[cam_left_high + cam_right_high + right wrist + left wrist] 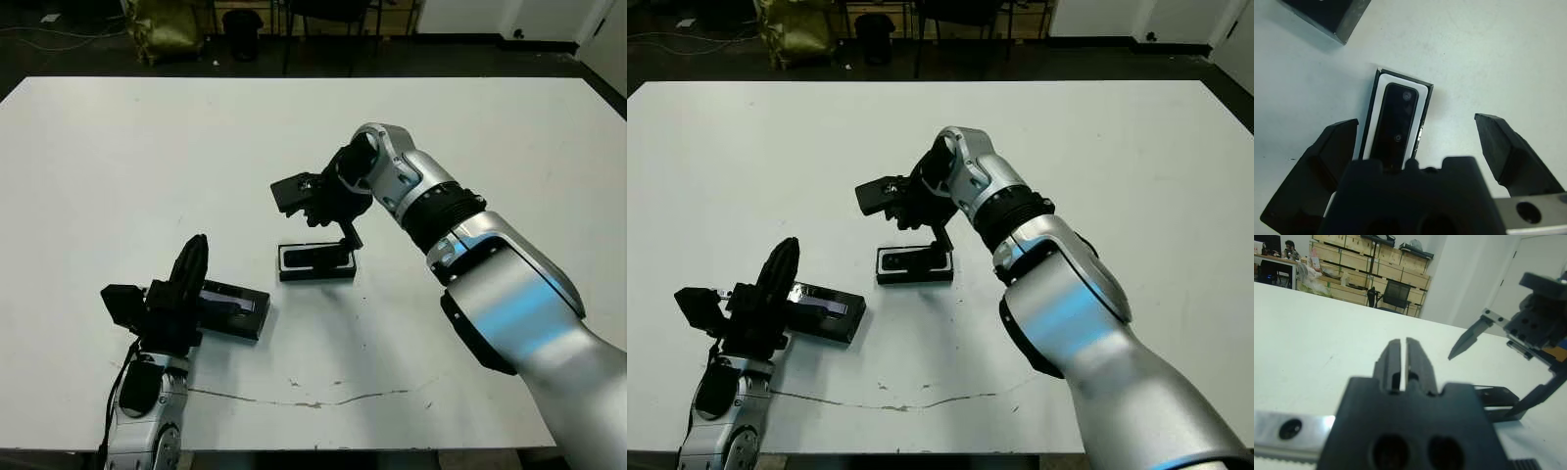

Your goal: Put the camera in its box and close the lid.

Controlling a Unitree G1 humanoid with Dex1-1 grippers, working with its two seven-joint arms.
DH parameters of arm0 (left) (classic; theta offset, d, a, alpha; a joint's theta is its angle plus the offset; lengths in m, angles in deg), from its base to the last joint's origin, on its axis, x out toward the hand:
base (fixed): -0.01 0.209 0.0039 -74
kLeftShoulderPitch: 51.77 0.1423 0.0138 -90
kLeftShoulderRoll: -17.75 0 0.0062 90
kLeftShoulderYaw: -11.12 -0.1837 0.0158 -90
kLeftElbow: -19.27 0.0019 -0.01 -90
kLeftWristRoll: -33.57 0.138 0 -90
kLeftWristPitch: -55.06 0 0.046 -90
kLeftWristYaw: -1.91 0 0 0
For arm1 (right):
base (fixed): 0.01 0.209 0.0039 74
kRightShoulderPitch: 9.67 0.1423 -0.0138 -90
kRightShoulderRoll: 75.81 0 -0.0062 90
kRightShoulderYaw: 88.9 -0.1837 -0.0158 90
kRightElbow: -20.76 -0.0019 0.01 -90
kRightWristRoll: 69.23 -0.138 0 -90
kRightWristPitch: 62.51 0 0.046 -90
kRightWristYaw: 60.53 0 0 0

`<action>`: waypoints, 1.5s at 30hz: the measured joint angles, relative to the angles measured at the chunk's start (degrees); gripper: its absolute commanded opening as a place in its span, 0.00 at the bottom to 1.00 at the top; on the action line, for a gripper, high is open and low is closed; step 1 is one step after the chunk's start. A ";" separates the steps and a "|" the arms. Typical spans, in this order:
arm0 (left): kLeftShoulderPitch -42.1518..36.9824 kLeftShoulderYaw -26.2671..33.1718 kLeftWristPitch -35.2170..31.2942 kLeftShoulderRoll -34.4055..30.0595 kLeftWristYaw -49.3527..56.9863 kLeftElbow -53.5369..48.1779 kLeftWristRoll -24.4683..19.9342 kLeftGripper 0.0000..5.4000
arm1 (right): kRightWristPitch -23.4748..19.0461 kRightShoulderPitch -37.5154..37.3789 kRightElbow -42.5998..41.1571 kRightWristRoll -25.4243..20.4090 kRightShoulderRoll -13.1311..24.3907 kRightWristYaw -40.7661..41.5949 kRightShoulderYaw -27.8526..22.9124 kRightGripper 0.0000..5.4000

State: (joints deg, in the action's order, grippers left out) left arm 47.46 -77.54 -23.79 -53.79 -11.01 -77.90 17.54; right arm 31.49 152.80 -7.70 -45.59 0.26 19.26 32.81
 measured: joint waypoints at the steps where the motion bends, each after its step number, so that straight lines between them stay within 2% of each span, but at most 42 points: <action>1: 0.00 0.00 0.15 0.02 0.02 0.07 0.05 0.00 | -0.01 0.05 0.17 -0.31 0.13 0.03 -0.43 1.00; 4: 0.00 -0.03 0.44 0.05 0.21 0.17 0.32 0.00 | -0.56 0.65 0.24 -1.01 0.76 0.29 -1.78 1.00; 8: 0.01 -0.02 0.56 0.05 0.46 0.16 0.32 0.00 | -2.44 1.72 -0.36 -4.76 3.07 0.92 -5.81 1.00; 10: 0.02 -0.01 0.41 0.06 0.46 0.09 0.07 0.00 | -3.67 1.01 -3.60 -6.54 4.96 -0.93 -8.26 1.00; 13: 0.05 0.01 0.31 0.08 0.67 -0.09 0.18 0.00 | -7.05 -3.84 -15.22 -10.54 8.62 -6.10 -13.56 1.00; 15: 0.11 0.05 0.33 0.07 0.84 -0.22 0.32 0.00 | -10.26 -8.78 -23.51 -13.03 10.74 -9.35 -16.59 0.96; 19: 0.09 0.09 0.19 0.02 0.91 -0.57 0.19 0.00 | -17.70 -18.33 -40.15 -17.07 13.29 -17.05 -22.00 0.80; 23: -0.08 0.21 0.12 -0.01 0.60 -0.58 -0.05 0.00 | -21.27 -27.48 -53.29 -21.74 13.46 -25.00 -26.26 0.63; 29: -0.31 0.30 -0.01 -0.02 0.58 -0.57 -0.14 0.00 | -24.23 -40.19 -66.83 -25.00 12.00 -35.14 -27.12 0.38; 32: -0.31 0.26 -0.64 0.00 0.67 -0.97 -0.20 0.00 | -24.93 -44.66 -69.93 -25.59 11.07 -38.48 -26.01 0.25; 38: -0.31 0.28 -0.45 0.00 0.65 -0.94 -0.15 0.00 | -22.32 -50.00 -72.43 -22.38 10.35 -45.54 -21.25 0.00; 45: -0.31 0.41 0.26 0.00 0.08 -0.11 -0.25 0.00 | -20.83 -52.07 -72.85 -18.64 10.00 -50.99 -17.44 0.00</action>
State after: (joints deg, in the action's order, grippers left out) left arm 47.15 -77.13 -23.53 -53.79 -10.93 -78.01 17.30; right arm 10.66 100.73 -80.55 -64.23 10.26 -31.73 15.37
